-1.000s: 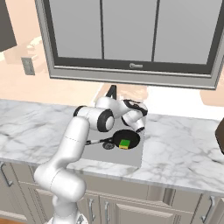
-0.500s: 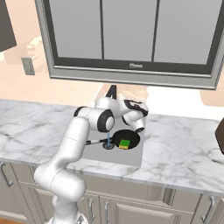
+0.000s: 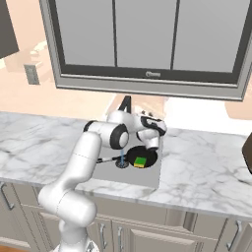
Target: Pick the pan and sponge and place them into the sink. Then turn on the water.
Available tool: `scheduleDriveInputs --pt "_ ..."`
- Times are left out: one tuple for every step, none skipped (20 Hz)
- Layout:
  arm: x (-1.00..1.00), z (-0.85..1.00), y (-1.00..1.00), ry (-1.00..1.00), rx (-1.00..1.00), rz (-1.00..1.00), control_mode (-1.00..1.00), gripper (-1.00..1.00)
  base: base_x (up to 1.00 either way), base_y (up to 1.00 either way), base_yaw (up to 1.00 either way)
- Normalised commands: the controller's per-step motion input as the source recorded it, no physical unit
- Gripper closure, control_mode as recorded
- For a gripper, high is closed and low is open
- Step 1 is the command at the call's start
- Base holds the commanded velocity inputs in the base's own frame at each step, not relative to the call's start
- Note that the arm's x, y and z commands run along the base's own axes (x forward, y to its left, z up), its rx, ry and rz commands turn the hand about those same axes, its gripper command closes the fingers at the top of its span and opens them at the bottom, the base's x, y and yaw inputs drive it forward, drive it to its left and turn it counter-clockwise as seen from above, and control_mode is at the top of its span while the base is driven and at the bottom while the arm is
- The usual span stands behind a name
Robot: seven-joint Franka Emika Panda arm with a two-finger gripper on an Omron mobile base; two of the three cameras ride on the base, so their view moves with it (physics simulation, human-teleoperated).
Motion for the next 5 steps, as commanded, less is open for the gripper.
scheduleDriveInputs --pt "0.23 -0.22 -1.0 0.0 0.18 -0.13 -1.0 -1.0 0.0 0.0 0.0" --pt "0.18 -0.08 -0.96 0.0 0.15 -0.11 -1.0 -1.0 0.0 0.0 0.0" --pt "0.14 0.0 -0.72 0.0 0.18 -0.09 -1.0 -1.0 0.0 0.0 0.0" --pt "0.06 0.0 -0.52 0.0 0.14 -0.07 -1.0 -1.0 0.0 0.0 0.0" --pt "0.0 0.0 -0.34 0.0 0.09 -0.03 -1.0 -1.0 0.0 0.0 0.0"
